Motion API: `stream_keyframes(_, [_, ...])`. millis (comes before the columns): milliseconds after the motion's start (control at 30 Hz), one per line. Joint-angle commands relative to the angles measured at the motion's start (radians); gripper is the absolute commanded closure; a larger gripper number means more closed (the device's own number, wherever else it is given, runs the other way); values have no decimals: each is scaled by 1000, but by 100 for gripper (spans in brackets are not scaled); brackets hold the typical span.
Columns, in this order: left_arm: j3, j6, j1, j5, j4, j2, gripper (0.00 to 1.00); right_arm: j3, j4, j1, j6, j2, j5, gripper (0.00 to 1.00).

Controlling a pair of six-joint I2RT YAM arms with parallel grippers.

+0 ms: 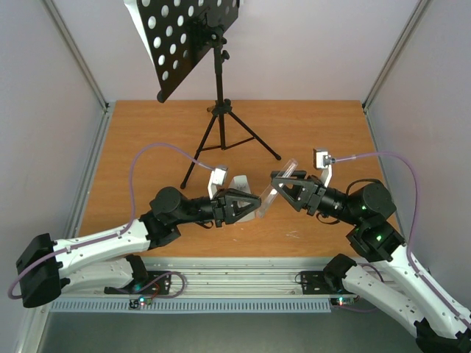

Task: Pack up the instrument practice props
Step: Pick up the cover of the metronome from the center of the board, then adjust the metronome at the center of the board.

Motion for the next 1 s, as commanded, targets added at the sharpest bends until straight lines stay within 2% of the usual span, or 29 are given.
stream_keyframes(0, [-18,19,5,-36,5,-23,63,12,-94,8,-76,-34,46,47])
stream_keyframes(133, [-34,67,5,-112,-185,-105,30,49,-314,8,-206,-87,143,47])
stream_keyframes(200, [-50,100,5,-178,-351,-161,18,60,-429,8,-270,-122,209,47])
stream_keyframes(333, [-96,163,5,-319,-586,-270,4,55,-611,8,-367,-190,335,47])
stream_keyframes(433, [-121,186,6,-416,-734,-296,1,34,-680,8,-407,-214,406,47])
stream_keyframes(533, [-166,194,6,-453,-764,-275,1,-2,-699,8,-432,-216,445,47])
stream_keyframes(733, [-270,185,11,-432,-553,-138,1,-77,-655,8,-436,-214,471,46])
stream_keyframes(967, [-278,244,17,-413,-355,65,1,-116,-631,9,-427,-211,462,46])
